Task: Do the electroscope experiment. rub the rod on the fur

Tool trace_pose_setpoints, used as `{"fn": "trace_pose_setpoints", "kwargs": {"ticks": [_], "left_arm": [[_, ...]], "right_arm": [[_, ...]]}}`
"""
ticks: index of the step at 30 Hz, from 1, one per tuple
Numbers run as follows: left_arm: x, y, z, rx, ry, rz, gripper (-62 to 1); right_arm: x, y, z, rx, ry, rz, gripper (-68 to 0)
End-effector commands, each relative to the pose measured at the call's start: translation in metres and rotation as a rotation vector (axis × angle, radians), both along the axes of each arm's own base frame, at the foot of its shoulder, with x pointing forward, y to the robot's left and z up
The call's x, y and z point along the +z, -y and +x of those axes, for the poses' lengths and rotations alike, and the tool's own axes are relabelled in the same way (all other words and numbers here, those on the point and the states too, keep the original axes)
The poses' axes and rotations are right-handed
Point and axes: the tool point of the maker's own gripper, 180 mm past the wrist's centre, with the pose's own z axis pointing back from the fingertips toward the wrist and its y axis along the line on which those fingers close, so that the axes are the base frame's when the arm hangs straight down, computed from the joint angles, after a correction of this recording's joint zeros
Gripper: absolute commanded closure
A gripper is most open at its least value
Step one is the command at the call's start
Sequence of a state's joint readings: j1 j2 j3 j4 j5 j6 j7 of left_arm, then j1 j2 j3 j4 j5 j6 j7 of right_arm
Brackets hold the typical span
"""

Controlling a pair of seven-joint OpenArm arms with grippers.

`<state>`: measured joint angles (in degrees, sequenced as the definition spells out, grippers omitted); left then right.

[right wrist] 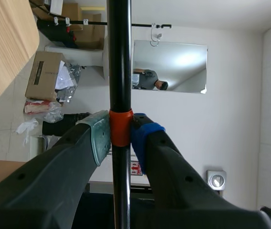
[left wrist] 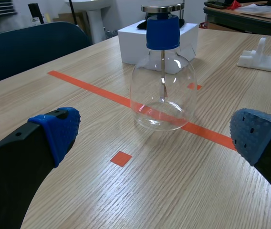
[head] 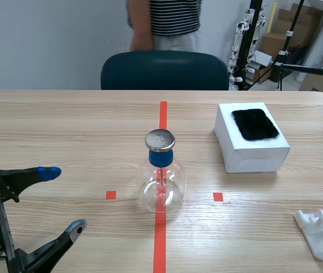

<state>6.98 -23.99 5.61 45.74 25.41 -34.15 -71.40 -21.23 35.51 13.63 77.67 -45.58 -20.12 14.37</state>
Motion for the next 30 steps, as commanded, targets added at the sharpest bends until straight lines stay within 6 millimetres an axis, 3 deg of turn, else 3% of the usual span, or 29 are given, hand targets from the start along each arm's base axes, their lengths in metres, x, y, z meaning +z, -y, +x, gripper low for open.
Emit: {"fn": "trace_pose_setpoints", "kwargs": {"ticks": [1, 7, 18, 30], "left_arm": [[0.008, -0.003, 0.004, 0.008, 0.028, -0.014, -62.3], [0.008, -0.003, 0.004, 0.008, 0.028, -0.014, -62.3], [0.008, -0.003, 0.004, 0.008, 0.028, -0.014, -62.3], [0.008, -0.003, 0.004, 0.008, 0.028, -0.014, -62.3]], "right_arm": [[0.015, 0.003, 0.009, -0.011, 0.055, -0.013, -0.4], [-0.010, 0.005, 0.022, -0.043, 0.006, -0.012, -0.4], [-0.048, 0.009, 0.025, -0.063, -0.095, -0.049, -0.4], [-0.058, 0.002, 0.027, -0.056, -0.129, -0.078, -0.4]]}}
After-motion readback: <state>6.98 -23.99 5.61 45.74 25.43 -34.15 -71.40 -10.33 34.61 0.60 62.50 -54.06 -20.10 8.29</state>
